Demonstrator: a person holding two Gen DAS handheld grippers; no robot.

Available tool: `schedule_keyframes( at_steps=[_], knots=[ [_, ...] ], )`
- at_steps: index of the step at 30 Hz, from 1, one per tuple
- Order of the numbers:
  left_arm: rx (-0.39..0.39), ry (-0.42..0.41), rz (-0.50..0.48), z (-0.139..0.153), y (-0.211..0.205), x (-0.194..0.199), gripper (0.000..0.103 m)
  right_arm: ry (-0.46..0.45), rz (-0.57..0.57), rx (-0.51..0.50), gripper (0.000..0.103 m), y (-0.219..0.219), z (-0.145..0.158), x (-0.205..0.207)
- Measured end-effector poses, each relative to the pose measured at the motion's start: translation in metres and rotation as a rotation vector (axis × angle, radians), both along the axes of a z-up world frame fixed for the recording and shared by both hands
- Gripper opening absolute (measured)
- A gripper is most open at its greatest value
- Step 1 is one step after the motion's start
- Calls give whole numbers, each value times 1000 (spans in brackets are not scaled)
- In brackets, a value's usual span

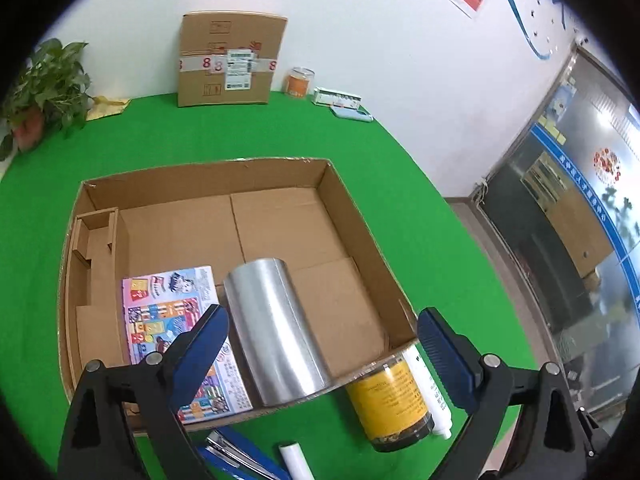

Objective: Organize rigid objects
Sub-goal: 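Move the left tool toward the yellow-labelled jar beside the box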

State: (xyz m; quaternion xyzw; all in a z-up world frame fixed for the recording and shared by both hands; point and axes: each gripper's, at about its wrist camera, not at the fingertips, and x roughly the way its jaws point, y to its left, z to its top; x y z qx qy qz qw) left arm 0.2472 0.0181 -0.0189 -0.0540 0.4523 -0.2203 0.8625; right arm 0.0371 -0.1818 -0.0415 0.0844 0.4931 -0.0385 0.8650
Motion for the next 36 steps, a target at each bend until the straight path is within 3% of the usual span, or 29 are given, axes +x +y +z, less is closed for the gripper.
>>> schedule_keyframes(
  at_steps=[7,22,29,33,36],
  knots=[
    [24,22,14,-5,-10,-18,96,12,12,8,103,-6,-7,-8],
    [107,-31,303,34,28,-95,96,1,200,72,102,-7,-34,34],
    [78,81,450,37,54,-131,96,18,342,89,102,7,-59,42],
    [86,156,487,31,60,-150,96,57,346,100,102,-1,-85,37],
    [66,205,497,20,60,-161,96,41,347,40,102,-9,-100,27]
  ],
)
